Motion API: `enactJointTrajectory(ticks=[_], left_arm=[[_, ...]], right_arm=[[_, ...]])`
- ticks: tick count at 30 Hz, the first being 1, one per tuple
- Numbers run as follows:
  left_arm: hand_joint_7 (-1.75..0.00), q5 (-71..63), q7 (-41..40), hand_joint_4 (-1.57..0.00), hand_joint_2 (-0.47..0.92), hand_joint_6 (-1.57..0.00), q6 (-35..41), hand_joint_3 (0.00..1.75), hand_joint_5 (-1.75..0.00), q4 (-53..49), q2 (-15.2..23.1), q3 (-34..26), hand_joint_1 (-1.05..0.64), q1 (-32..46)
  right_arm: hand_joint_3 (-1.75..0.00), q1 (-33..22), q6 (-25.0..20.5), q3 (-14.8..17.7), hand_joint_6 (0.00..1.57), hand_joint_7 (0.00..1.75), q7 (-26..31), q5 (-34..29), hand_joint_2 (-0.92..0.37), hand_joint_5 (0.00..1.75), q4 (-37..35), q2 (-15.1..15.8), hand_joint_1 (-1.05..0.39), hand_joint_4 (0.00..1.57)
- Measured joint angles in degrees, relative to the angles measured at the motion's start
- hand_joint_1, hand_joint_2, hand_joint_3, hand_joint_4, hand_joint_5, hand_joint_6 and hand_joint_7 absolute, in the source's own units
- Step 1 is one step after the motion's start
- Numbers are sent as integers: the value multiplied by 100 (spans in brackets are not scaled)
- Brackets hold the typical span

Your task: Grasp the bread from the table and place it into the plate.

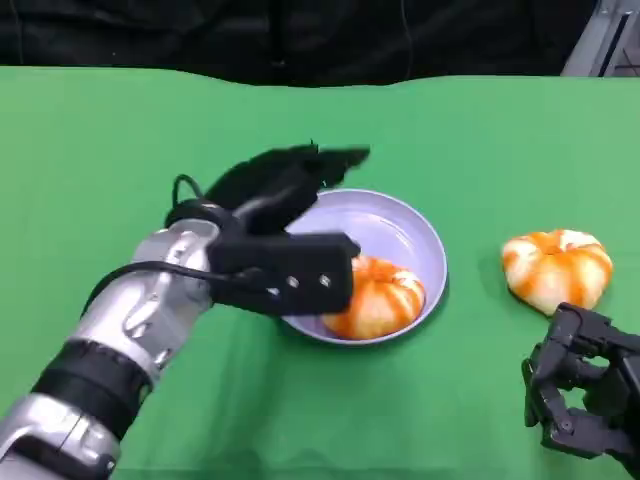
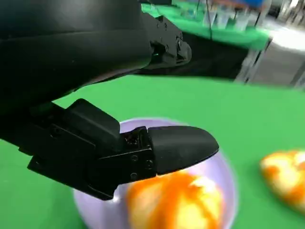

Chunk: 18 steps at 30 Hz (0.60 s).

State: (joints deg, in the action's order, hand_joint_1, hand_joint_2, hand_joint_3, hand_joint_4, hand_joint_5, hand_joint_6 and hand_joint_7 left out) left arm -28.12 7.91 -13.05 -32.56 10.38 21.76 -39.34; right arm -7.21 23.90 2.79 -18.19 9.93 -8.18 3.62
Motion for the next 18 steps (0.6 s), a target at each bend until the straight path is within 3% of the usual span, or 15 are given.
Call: enactJointTrajectory(ticks=[2, 3, 5, 6, 7, 8, 9, 10, 12, 15, 18], left_arm=[[-6, 837, 396, -38, 92, -47, 4, 29, -10, 297, -39, -429, -42, 234], [-10, 1277, 585, -52, 92, -58, 23, 31, -15, 445, -72, -646, -30, 366], [-8, 2098, 916, -94, 86, -92, 80, 59, -15, 788, -160, -1060, -6, 663], [-9, 2502, 1027, -107, 84, -103, 146, 66, -16, 1019, -212, -1267, -3, 841], [-15, 2782, 1098, -113, 76, -116, 210, 82, -39, 1216, -246, -1411, -2, 991], [-32, 3082, 1190, -105, 69, -121, 389, 96, -83, 1473, -263, -1556, -2, 1170], [-69, 3429, 1278, -96, 62, -112, 653, 107, -121, 1812, -272, -1698, -2, 1380], [-99, 3783, 1385, -89, 57, -101, 966, 116, -143, 2218, -267, -1822, -2, 1622], [-135, 4277, 1583, -82, 56, -86, 1465, 122, -168, 2922, -207, -1977, -1, 2079], [-156, 4860, 1929, -84, 63, -75, 1869, 118, -174, 3676, -18, -2180, 1, 2789], [-161, 5266, 2201, -84, 64, -73, 2103, 119, -175, 4059, 134, -2404, 1, 3513]], right_arm=[[-112, 1, -2, 7, 76, 165, -19, 21, -60, 175, 0, 0, -10, 87], [-112, 1, -2, 10, 76, 165, -27, 35, -60, 175, -1, 1, -10, 87], [-112, 6, -7, 22, 76, 165, -30, 49, -60, 175, 0, 5, -10, 86], [-111, 6, -17, 24, 76, 165, -30, 51, -60, 175, 4, 5, -9, 86], [-111, 1, -27, 32, 75, 165, -28, 53, -61, 175, 5, 7, -9, 85], [-110, 5, -35, 30, 75, 165, -32, 55, -61, 175, 7, 7, -9, 85], [-110, 8, -36, 30, 75, 165, -35, 57, -61, 175, 10, 9, -9, 85], [-109, 6, -31, 37, 75, 166, -36, 63, -61, 175, 10, 13, -9, 85], [-109, 14, -35, 57, 75, 166, -37, 72, -62, 175, 5, 20, -9, 85], [-110, 44, -53, 80, 74, 166, -59, 86, -62, 175, -8, 28, -8, 85], [-110, 83, -49, 112, 74, 167, -115, 92, -62, 175, -75, 57, -7, 86]])
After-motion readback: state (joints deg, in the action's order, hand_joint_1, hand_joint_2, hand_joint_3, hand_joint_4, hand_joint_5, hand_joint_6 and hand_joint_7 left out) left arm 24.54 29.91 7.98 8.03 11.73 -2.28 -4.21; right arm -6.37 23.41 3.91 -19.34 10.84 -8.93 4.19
